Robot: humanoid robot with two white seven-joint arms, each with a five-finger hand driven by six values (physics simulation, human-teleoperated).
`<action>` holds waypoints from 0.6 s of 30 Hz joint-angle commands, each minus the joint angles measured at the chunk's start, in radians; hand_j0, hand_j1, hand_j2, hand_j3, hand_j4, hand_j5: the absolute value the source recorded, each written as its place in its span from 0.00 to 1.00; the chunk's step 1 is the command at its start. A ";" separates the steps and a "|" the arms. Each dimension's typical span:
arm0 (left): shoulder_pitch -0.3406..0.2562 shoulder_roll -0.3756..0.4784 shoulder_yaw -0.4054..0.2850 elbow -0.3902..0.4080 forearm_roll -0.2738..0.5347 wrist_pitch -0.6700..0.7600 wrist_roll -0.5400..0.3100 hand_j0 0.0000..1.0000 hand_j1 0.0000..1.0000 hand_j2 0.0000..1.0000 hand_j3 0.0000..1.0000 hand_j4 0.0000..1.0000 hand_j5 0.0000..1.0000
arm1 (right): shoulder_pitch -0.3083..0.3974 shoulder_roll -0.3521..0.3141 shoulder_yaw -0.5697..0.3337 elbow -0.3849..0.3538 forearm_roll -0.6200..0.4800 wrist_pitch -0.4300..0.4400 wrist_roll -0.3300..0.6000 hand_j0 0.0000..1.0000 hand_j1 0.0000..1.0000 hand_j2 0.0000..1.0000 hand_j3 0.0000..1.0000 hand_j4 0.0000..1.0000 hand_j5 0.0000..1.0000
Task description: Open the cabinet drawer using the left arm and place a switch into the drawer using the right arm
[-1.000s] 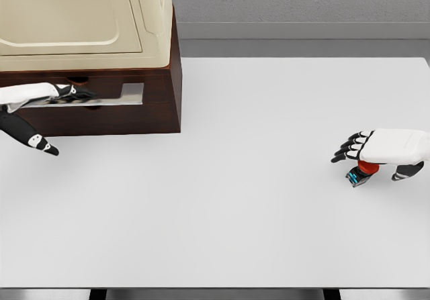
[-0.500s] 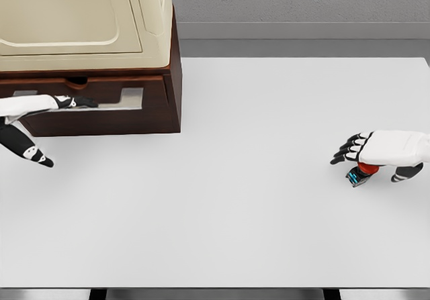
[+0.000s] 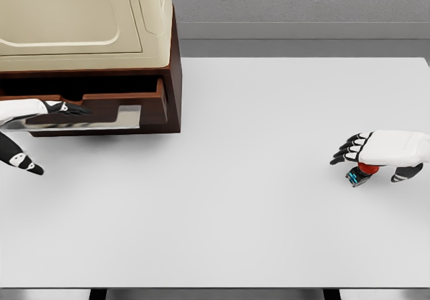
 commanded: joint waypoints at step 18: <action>0.008 0.082 -0.086 -0.002 0.042 -0.156 0.000 1.00 1.00 1.00 1.00 1.00 1.00 | 0.002 0.002 0.000 0.000 -0.003 0.002 0.000 1.00 1.00 1.00 1.00 1.00 1.00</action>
